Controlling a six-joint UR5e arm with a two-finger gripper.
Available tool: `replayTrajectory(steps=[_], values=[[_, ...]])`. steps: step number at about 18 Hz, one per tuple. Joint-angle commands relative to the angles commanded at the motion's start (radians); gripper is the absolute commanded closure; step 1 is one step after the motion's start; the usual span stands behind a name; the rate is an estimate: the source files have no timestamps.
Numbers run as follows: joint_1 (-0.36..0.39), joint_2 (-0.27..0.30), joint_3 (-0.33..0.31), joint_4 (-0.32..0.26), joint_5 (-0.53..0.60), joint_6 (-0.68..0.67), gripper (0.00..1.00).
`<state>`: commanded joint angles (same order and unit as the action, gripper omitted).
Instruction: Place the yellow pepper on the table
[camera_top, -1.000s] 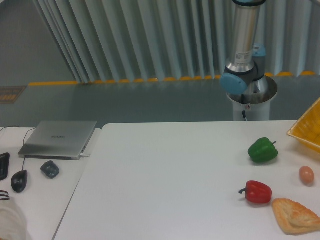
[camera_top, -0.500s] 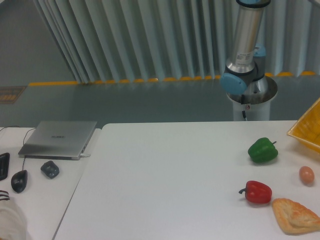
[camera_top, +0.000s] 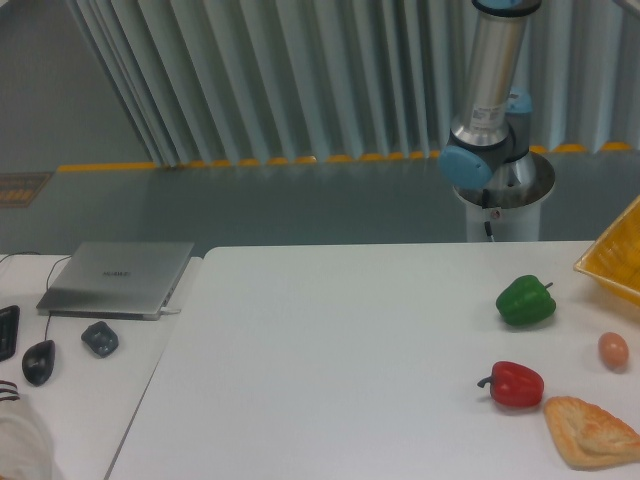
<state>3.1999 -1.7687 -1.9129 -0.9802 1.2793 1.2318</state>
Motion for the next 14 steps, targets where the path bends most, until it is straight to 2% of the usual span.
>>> replayTrajectory(steps=[11, 14], values=[[0.002, -0.017, 0.003, 0.0, 0.0, 0.006, 0.01], [0.0, -0.02, 0.003, 0.0, 0.0, 0.008, 0.16]])
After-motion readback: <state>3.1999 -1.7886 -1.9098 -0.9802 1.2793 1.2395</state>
